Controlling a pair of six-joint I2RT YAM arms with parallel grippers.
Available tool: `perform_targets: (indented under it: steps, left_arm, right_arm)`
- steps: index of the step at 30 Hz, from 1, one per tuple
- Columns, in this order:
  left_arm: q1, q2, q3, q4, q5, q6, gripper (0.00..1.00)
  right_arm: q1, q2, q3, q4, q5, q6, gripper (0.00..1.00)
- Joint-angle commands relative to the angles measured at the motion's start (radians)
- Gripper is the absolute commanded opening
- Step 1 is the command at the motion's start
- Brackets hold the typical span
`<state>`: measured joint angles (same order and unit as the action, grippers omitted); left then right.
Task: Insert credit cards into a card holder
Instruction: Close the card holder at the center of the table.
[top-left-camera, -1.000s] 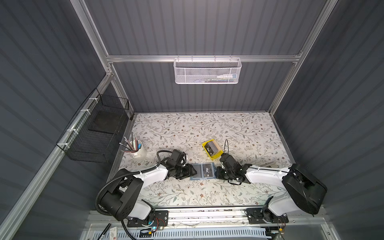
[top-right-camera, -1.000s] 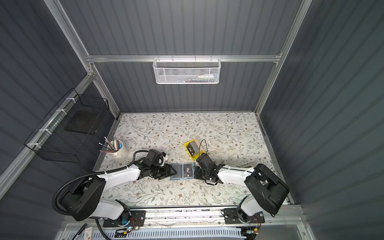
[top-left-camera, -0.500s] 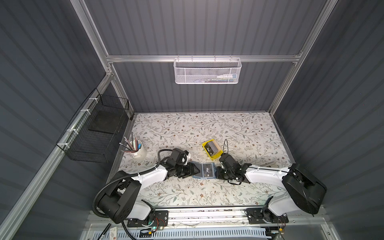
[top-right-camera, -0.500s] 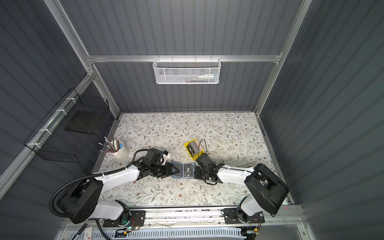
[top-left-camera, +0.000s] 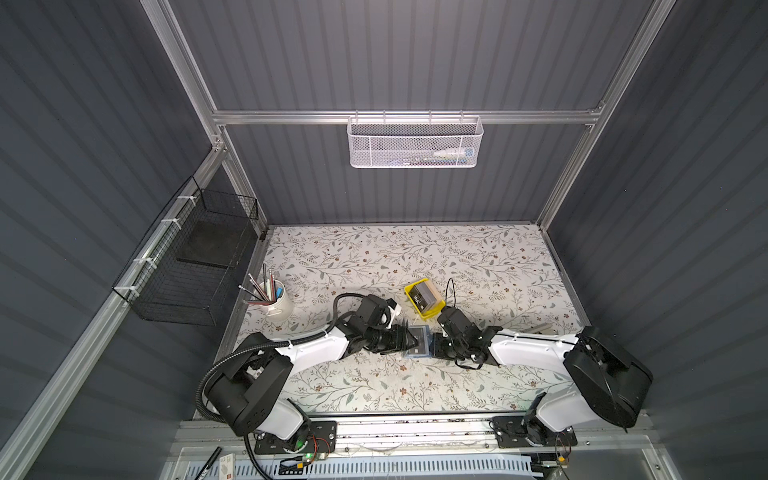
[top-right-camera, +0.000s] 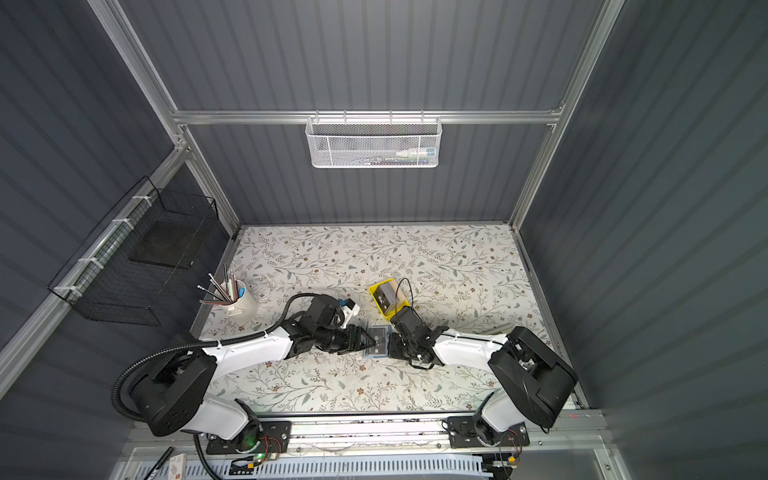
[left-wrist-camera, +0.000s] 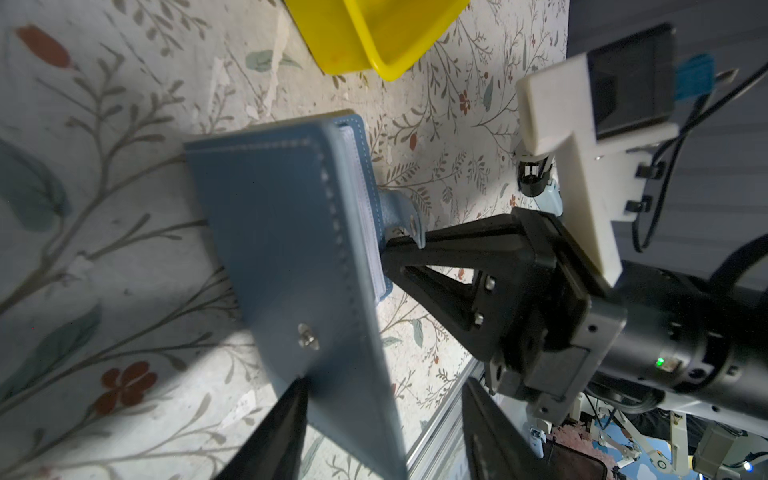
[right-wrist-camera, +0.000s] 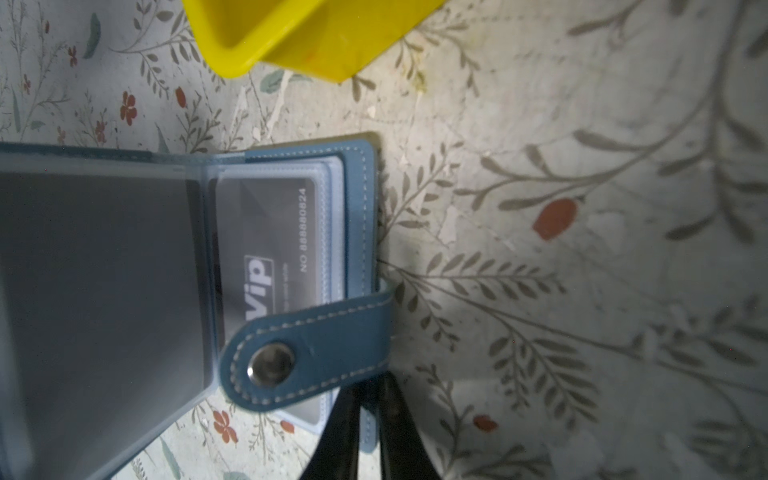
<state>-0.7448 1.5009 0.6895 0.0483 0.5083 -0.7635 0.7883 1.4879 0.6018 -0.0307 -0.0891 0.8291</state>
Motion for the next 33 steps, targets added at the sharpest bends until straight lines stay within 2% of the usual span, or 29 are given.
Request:
perform_targets:
  steps: [1, 4, 7, 16, 20, 33]
  left_arm:
    - [-0.007, 0.018, 0.026, 0.025, -0.004, -0.017, 0.6]
    - [-0.012, 0.027, 0.03, 0.04, -0.004, -0.023, 0.61]
    - [-0.018, 0.034, 0.029, 0.059, -0.002, -0.03, 0.69]
    - [-0.022, 0.048, 0.022, 0.107, -0.023, -0.049, 0.7]
    - [-0.023, 0.048, 0.033, 0.125, -0.015, -0.054, 0.73]
    - [-0.024, 0.077, 0.054, 0.154, -0.03, -0.049, 0.76]
  right_arm:
    - [0.006, 0.005, 0.01, -0.025, 0.009, -0.005, 0.16]
    - [0.005, 0.0, 0.012, -0.025, 0.009, -0.004, 0.16]
    - [0.005, -0.005, 0.013, -0.027, 0.01, -0.003, 0.18]
    - [0.004, -0.041, 0.035, -0.075, 0.054, -0.008, 0.27]
    - [-0.005, -0.043, 0.059, -0.095, 0.065, -0.024, 0.29]
    - [-0.068, -0.025, 0.136, -0.124, 0.034, -0.112, 0.33]
